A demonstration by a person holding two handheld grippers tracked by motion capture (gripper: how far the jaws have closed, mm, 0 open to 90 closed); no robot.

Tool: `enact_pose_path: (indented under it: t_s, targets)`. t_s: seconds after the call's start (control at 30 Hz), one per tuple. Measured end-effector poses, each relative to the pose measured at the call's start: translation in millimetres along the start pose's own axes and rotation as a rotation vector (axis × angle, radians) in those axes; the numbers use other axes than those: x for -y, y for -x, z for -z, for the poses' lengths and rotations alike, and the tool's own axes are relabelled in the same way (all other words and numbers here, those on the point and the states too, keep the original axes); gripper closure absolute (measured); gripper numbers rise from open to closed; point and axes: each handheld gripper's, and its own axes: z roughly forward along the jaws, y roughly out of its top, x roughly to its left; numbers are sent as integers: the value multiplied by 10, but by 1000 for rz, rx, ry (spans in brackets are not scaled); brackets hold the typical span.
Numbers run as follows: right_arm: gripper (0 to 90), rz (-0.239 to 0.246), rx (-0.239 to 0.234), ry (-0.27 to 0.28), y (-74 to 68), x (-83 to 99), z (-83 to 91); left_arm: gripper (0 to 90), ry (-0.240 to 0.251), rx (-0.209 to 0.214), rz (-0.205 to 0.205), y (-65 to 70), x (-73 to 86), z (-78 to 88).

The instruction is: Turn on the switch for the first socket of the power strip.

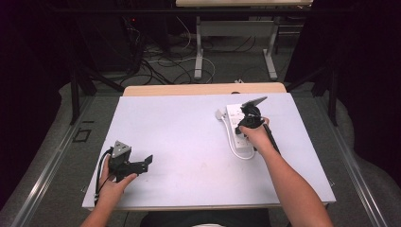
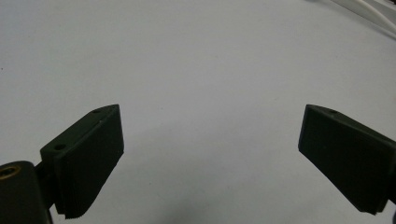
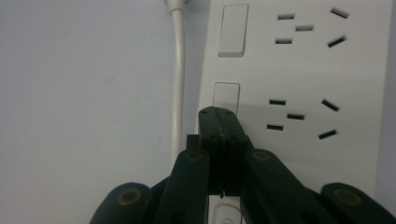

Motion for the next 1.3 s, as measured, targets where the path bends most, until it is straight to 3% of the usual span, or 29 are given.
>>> enact_pose_path:
  t_s: [0.17, 0.67, 0.97, 1.07, 1.3]
  targets:
    - [900, 4, -18, -6, 20, -10, -1, 68, 2, -2, 3, -1, 4, 1]
    - [900, 58, 34, 22, -39, 32, -1, 68, -6, -1, 4, 6, 4, -10]
    - [900, 65, 29, 25, -39, 35, -2, 68, -2, -7, 5, -2, 3, -8]
    - [871, 60, 14, 24, -57, 34, 3, 68, -2, -8, 6, -3, 2, -1]
    - [833, 72, 31, 33, -71, 36, 3, 68, 3, -9, 13, -6, 7, 5]
